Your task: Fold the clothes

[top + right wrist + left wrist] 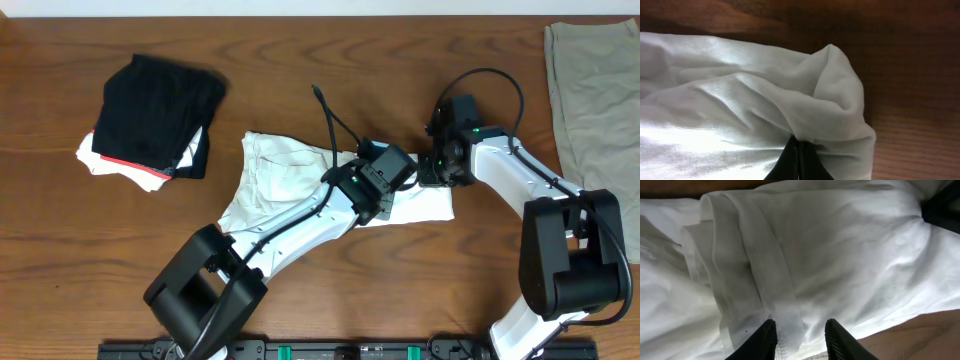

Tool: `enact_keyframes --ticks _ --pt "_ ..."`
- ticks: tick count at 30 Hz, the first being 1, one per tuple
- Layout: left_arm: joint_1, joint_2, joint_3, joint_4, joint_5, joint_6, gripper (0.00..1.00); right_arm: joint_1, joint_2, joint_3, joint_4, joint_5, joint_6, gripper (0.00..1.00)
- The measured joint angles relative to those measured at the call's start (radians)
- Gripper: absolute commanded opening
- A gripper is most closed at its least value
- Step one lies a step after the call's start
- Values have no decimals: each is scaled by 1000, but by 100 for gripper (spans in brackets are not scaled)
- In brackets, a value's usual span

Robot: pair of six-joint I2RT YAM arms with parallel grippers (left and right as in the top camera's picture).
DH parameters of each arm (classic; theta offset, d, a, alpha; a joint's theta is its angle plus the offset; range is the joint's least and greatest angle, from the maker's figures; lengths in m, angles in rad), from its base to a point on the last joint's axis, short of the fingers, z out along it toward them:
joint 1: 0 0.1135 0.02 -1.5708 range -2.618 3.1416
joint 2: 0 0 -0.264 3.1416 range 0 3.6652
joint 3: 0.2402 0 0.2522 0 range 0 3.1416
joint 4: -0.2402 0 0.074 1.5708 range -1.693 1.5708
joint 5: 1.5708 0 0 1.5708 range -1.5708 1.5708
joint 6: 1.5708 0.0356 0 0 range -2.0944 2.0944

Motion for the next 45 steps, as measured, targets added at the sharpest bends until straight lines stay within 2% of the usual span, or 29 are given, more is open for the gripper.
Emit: enact_keyframes --ticks 17,21,26,28,31,36,39,45 --pt "0 97 0 1 -27 -7 35 0 0 0 0 0 0 1" --pt "0 97 0 1 -31 -8 40 0 0 0 0 0 0 1" --pt "0 97 0 1 -34 -7 41 0 0 0 0 0 0 1" --pt "0 97 0 0 -34 -7 38 0 0 0 0 0 0 1" --pt "0 97 0 0 -39 -12 27 0 0 0 0 0 0 1" --pt "0 101 -1 -6 -62 -8 19 0 0 0 0 0 0 1" --pt "0 107 -3 -34 -96 -11 6 0 0 0 0 0 0 1" --pt "-1 108 -4 -93 -169 -7 6 0 0 0 0 -1 0 1"
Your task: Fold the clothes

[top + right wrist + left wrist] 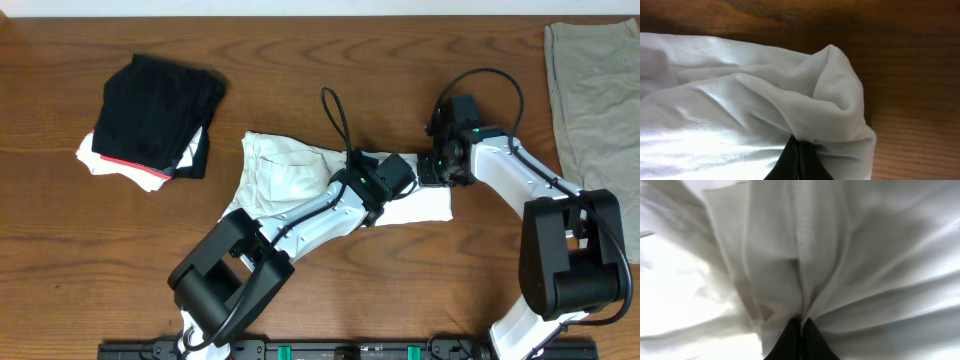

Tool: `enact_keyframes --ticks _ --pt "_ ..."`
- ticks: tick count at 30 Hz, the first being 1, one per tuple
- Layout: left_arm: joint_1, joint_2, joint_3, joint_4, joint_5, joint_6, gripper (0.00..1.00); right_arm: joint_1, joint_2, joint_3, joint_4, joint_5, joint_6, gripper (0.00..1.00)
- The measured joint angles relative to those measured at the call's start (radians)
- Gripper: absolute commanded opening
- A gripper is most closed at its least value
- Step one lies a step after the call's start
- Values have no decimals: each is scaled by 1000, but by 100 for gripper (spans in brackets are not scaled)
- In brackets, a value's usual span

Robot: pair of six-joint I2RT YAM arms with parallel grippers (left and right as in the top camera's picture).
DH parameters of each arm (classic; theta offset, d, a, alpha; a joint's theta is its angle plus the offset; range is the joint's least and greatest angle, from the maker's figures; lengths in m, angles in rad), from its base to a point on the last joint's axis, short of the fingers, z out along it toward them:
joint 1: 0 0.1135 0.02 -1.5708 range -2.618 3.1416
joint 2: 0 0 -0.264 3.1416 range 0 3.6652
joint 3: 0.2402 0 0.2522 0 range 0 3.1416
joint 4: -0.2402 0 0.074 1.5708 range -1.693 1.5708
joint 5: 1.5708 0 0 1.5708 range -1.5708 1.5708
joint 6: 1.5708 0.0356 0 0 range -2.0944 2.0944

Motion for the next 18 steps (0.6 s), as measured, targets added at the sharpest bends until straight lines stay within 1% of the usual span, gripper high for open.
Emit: enact_keyframes --ticks 8,11,13,18 --pt "0 0 0 -60 -105 0 6 0 1 0 1 -2 0 1" --pt "5 -8 0 -69 -126 0 7 0 2 1 1 -3 0 2" --pt "13 -18 0 -77 -134 0 10 0 2 1 1 -4 0 1" --pt "56 -32 -3 -131 -168 0 12 -2 2 1 1 -5 0 1"
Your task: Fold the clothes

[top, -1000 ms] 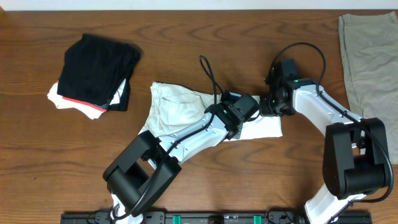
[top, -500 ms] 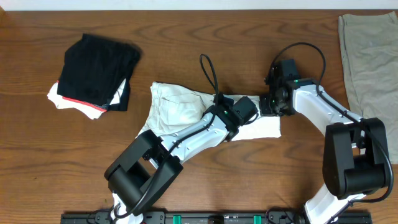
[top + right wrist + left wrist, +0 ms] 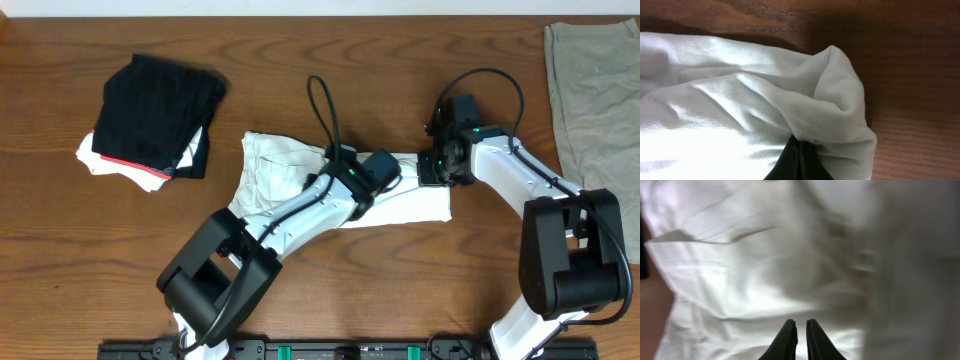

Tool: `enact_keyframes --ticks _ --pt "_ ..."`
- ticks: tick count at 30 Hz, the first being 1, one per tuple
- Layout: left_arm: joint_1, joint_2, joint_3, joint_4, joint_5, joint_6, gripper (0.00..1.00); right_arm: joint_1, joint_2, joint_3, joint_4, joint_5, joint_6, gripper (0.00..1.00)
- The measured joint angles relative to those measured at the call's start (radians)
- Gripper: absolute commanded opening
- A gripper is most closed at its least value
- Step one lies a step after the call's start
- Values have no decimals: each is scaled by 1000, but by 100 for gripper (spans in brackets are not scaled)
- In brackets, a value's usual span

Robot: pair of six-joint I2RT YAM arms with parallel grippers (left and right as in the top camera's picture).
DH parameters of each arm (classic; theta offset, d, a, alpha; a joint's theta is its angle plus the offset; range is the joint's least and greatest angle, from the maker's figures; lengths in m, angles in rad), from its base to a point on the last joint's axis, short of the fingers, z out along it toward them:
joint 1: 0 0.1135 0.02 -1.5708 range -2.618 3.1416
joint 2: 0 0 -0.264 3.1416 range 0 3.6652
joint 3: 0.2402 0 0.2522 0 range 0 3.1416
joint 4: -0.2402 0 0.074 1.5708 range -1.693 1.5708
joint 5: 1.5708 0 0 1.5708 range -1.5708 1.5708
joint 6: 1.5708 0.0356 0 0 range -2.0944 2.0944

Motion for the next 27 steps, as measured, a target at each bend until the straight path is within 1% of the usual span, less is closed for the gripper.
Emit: enact_keyframes --ticks 7,9,10,14,17,18,20,25,27 --pt "18 -2 -5 -24 1 0 13 -2 0 0 0 -3 0 2" --pt "17 -17 -5 -37 32 0 17 -2 0 0 0 -3 0 2" --pt "17 -27 -5 -38 50 -1 22 -2 0 0 0 -3 0 2" --pt "14 -116 -4 -28 143 -1 29 -2 0 0 0 -3 0 2" --pt "-2 -175 -2 -25 179 -4 41 -2 0 0 0 -3 0 3" --pt "-12 -185 0 -24 187 -6 43 -2 0 0 0 -3 0 3" --pt "-35 -191 2 -18 198 -18 45 -2 0 0 0 -3 0 3" --pt "-93 -176 2 26 217 -40 48 -2 0 0 0 -4 0 4" --pt "-109 -162 2 39 219 -49 51 -2 0 0 0 -4 0 4"
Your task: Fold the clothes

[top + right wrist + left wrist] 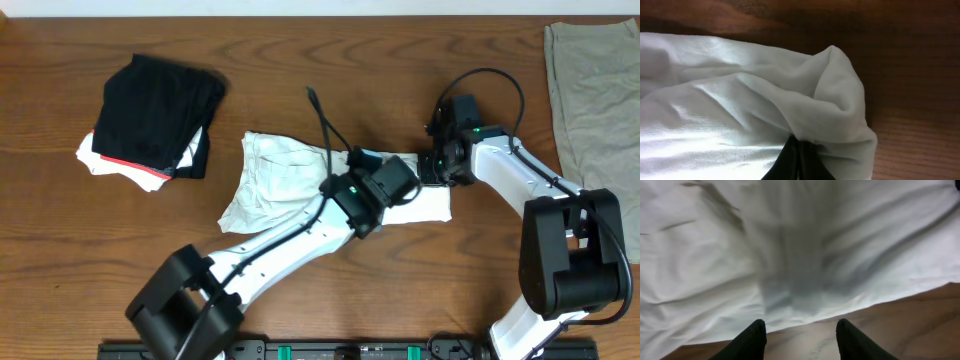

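A white garment lies crumpled in the middle of the wooden table, stretched left to right. My left gripper is open over its near edge; in the left wrist view the gripper has bare wood between its fingers and the white cloth just ahead. My right gripper is at the garment's right end. There the gripper is shut on a bunched fold of the white cloth.
A stack of folded clothes, black on top over white and red, sits at the far left. An olive-grey cloth lies along the far right edge. Both arms reach in from the near side.
My left gripper had its fingers almost together over the white cloth. Now it is open and sits a little further right, at the cloth's near edge. The right gripper has not moved.
My left gripper stood open over a folded hem of the white garment. Then it was shut on a fold there, then nearly shut further left over the cloth, and now it is open at the near edge. My right gripper has held the right end throughout.
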Tool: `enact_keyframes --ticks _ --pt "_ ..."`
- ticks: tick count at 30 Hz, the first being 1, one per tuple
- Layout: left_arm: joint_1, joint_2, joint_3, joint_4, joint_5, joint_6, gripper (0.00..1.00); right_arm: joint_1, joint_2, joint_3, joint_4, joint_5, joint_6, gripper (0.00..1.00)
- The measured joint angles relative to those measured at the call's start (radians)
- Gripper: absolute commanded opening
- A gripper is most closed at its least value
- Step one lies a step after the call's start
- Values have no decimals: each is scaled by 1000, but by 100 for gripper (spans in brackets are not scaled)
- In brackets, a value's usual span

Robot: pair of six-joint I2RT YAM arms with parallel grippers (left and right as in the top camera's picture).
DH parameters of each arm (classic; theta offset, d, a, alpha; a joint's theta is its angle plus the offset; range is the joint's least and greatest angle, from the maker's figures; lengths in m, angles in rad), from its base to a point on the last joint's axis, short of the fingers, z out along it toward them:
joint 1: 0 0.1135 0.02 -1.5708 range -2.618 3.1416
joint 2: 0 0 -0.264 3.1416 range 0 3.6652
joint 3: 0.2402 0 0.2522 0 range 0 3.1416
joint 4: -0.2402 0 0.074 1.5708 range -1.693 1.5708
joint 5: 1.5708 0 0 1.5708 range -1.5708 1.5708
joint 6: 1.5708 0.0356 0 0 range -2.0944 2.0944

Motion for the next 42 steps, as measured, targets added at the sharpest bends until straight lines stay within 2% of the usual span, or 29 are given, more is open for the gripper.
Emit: enact_keyframes --ticks 9,19,27,28,32,34,42 --pt "-41 104 0 14 6 -9 53 0 0 0 0 -2 0 5" --pt "-45 153 0 16 -121 -12 53 0 0 0 0 -3 0 5" --pt "-45 153 -5 45 -152 -13 52 0 0 0 0 -5 0 6" --pt "-45 153 -10 52 -153 -12 51 0 0 0 0 -5 0 6" --pt "-45 153 -30 55 -159 -15 33 0 0 0 0 -6 0 6" --pt "-45 154 -31 55 -166 -6 28 0 0 0 0 -6 0 6" --pt "-45 154 -31 21 -236 -3 28 0 0 0 1 -6 0 7"
